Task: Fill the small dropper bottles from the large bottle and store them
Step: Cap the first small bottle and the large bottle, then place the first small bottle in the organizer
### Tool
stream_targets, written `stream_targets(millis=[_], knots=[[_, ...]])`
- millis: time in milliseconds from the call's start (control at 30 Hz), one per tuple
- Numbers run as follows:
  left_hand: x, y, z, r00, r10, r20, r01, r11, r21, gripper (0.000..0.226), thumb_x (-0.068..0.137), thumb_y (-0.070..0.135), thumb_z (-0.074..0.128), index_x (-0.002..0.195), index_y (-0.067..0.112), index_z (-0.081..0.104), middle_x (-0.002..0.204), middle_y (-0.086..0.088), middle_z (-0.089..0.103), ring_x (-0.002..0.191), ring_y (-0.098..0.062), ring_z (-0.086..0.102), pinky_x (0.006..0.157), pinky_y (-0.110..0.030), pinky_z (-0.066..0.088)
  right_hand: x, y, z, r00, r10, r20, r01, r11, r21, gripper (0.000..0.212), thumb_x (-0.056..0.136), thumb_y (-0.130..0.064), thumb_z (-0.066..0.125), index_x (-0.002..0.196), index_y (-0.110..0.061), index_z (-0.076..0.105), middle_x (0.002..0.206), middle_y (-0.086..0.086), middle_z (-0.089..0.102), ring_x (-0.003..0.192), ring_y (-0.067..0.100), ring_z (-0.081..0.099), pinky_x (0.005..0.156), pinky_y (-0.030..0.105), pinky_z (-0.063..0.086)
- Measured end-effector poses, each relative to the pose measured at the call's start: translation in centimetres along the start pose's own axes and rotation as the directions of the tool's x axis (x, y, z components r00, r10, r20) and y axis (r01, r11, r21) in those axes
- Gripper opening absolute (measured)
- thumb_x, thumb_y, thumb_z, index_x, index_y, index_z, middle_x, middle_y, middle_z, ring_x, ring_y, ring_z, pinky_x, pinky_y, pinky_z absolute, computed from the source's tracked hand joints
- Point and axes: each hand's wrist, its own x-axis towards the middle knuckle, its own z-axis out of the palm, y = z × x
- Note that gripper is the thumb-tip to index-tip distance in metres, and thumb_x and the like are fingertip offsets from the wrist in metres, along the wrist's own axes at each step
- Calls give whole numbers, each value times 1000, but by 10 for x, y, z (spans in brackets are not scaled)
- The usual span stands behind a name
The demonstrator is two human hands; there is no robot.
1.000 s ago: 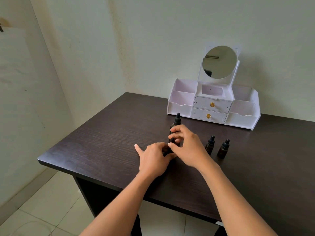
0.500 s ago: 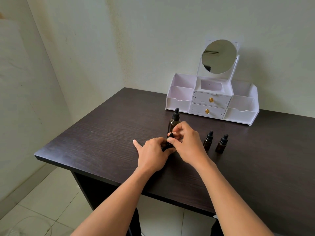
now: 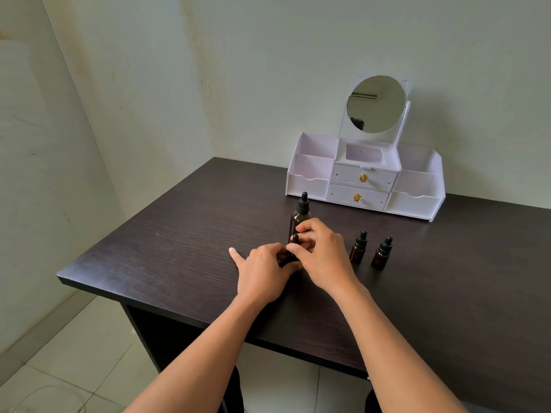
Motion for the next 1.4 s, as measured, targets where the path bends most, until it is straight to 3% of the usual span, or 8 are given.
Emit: stream_targets(millis=[233, 533, 667, 767, 1000, 1100, 1233, 1400], knots=[[0, 1, 0, 1000, -18, -8, 17, 999, -32, 30, 85, 58, 68, 103, 34, 69, 99, 16, 73, 104, -8, 64, 116, -65, -6, -1, -3, -4, 999, -4, -39, 3, 999, -45, 23, 88, -18, 74, 110, -19, 69, 99, -3, 70, 87, 7, 65, 84, 21, 53], [15, 17, -5, 986, -166, -30, 158, 970, -182, 80, 69, 74, 71, 134, 32, 48, 122, 14, 64, 121, -14, 58, 115, -67, 4, 21, -10, -71, 978, -37, -207, 29, 999, -45, 14, 88, -22, 73, 102, -17, 72, 90, -7, 69, 77, -6, 60, 73, 11, 47], [31, 30, -4, 976, -219, 13, 218, 958, -187, 95, 67, 76, 72, 144, 30, 40, 130, 12, 62, 131, -17, 51, 115, -68, 1, 46, -15, -117, 965, -60, -256, 33, 994, -107, 15, 88, -21, 72, 103, -15, 73, 94, -1, 71, 81, 11, 66, 76, 22, 52], [34, 35, 5, 974, -226, 20, 226, 953, -203, 89, 65, 77, 72, 138, 31, 48, 123, 15, 65, 127, -15, 54, 114, -66, -8, 68, -13, -153, 952, -67, -299, 24, 989, -147, 17, 89, -19, 72, 105, -13, 73, 97, 0, 70, 86, 15, 64, 77, 21, 48], [33, 38, 20, 972, -220, -77, 209, 969, -135, 39, 77, 64, 72, 98, 34, 59, 79, 23, 56, 109, -14, 61, 114, -66, -11, 121, 5, -206, 932, -65, -356, -12, 978, -211, 18, 87, -11, 71, 105, -10, 74, 95, 5, 69, 85, 17, 64, 83, 28, 53], [35, 39, 24, 970, -219, -104, 206, 970, -127, 42, 77, 65, 72, 101, 32, 64, 78, 26, 54, 106, -13, 61, 115, -65, -11, 147, 16, -218, 927, -71, -368, -11, 977, -214, 18, 87, -10, 70, 105, -9, 74, 97, 9, 71, 87, 21, 68, 90, 34, 57], [36, 38, 28, 968, -222, -116, 210, 972, -103, 47, 76, 68, 71, 106, 33, 64, 89, 24, 56, 111, -14, 60, 115, -65, -11, 176, 28, -224, 915, -95, -393, 3, 974, -228, 19, 88, -10, 68, 106, -9, 74, 100, 10, 72, 85, 15, 62, 81, 23, 48], [36, 36, 31, 966, -222, -133, 212, 973, -86, 44, 74, 71, 69, 103, 39, 60, 97, 20, 58, 113, -17, 59, 116, -64, -10, 202, 48, -217, 935, -121, -333, 31, 964, -264, 20, 89, -5, 66, 106, -6, 74, 107, 11, 72, 88, 15, 61, 81, 20, 45]])
